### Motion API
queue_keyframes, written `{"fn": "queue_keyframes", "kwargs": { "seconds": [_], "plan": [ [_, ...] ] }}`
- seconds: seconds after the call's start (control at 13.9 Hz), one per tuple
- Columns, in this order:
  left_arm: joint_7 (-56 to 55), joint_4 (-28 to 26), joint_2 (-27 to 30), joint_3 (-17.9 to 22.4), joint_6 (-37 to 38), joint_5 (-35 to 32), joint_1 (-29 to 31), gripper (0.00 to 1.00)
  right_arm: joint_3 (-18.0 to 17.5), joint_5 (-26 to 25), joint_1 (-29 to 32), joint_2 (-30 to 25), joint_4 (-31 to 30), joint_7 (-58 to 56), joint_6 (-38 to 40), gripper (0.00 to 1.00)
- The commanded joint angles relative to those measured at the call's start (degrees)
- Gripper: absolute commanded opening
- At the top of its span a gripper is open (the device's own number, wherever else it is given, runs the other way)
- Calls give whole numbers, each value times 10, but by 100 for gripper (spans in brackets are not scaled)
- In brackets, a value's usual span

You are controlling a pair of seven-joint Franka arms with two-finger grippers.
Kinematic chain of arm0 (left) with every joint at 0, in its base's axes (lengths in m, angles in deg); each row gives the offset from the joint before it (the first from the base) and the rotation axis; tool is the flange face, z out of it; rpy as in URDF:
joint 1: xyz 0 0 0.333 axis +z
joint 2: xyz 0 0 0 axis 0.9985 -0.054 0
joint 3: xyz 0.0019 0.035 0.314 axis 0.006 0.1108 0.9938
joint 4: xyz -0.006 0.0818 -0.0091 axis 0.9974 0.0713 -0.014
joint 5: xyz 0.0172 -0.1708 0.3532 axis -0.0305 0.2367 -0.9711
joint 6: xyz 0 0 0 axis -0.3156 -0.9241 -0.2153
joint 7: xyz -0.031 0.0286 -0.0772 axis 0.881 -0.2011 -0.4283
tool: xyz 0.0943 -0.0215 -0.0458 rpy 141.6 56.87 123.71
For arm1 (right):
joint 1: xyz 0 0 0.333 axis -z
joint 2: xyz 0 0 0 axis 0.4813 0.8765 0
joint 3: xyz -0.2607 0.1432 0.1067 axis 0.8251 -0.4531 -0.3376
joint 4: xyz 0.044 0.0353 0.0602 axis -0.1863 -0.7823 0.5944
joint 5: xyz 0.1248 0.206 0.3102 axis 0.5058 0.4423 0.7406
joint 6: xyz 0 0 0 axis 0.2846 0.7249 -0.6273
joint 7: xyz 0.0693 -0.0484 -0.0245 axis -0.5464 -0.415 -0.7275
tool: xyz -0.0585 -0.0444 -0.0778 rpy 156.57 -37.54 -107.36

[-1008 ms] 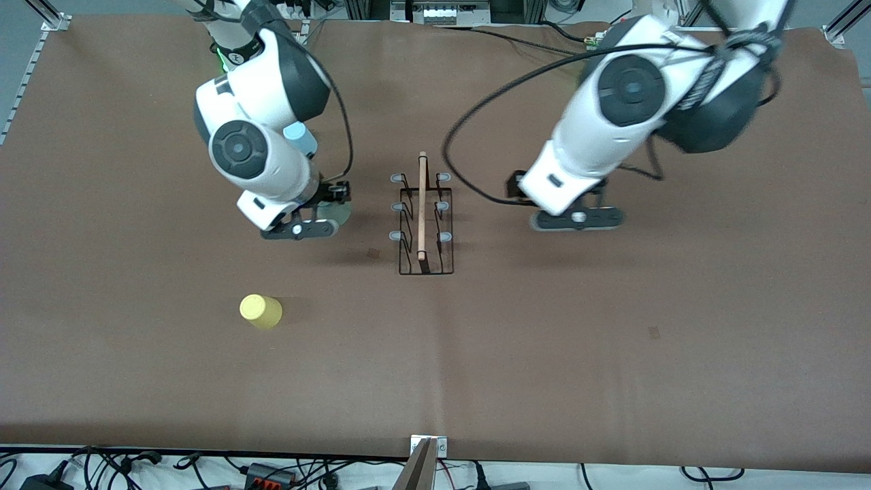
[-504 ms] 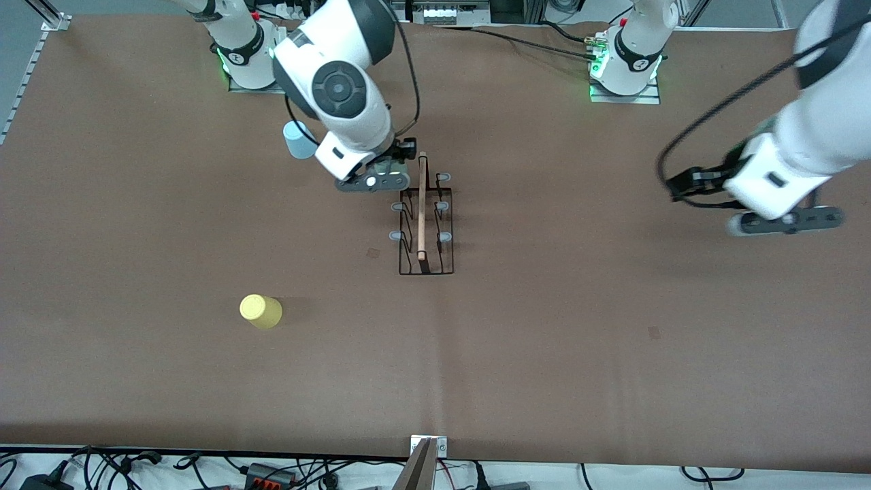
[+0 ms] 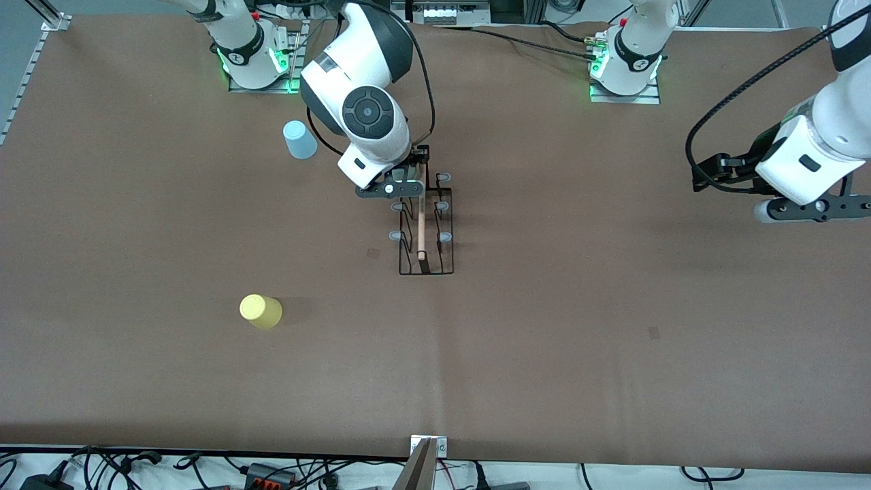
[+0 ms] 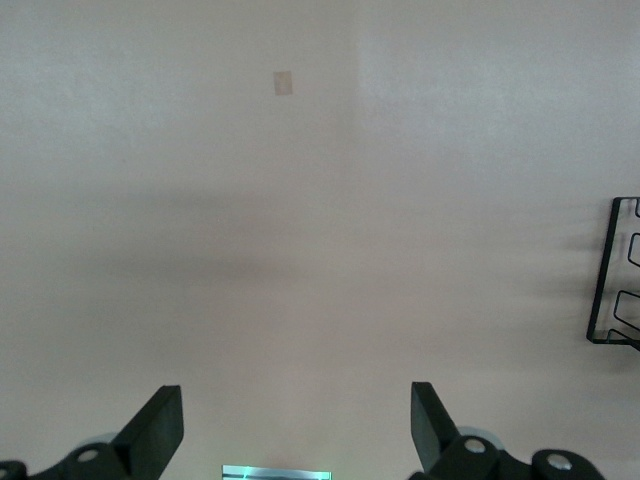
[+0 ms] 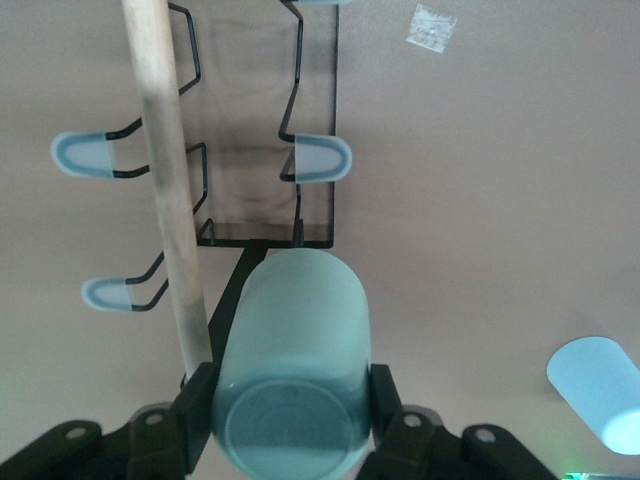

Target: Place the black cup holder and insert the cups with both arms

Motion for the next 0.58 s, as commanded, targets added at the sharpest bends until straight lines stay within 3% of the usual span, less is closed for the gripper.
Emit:
{"fn": "queue_keyframes", "kwargs": {
  "seconds": [0.0,0.22,0.29,0.36,0.43,0.5],
  "plan": [
    [14,-16,12,-3,1,-8,13,100,1,-6,-3,12,4,12,-13,30],
    [51,-17,14,22,-13,-8,-10,100,2,-6,-3,35,4,12,-31,30],
    [53,-16,15,83,-18,-3,-58,100,3,-7,-4,38,3,12,-31,31],
    [57,-12,16,172,-18,1,-131,100,3,-7,-3,41,2,12,-29,32],
    [69,-15,22,232,-18,6,-182,100,4,-7,-2,43,1,12,-28,39],
    [102,-17,28,260,-19,20,-194,100,4,-6,0,43,1,15,-25,93]
  ]
}}
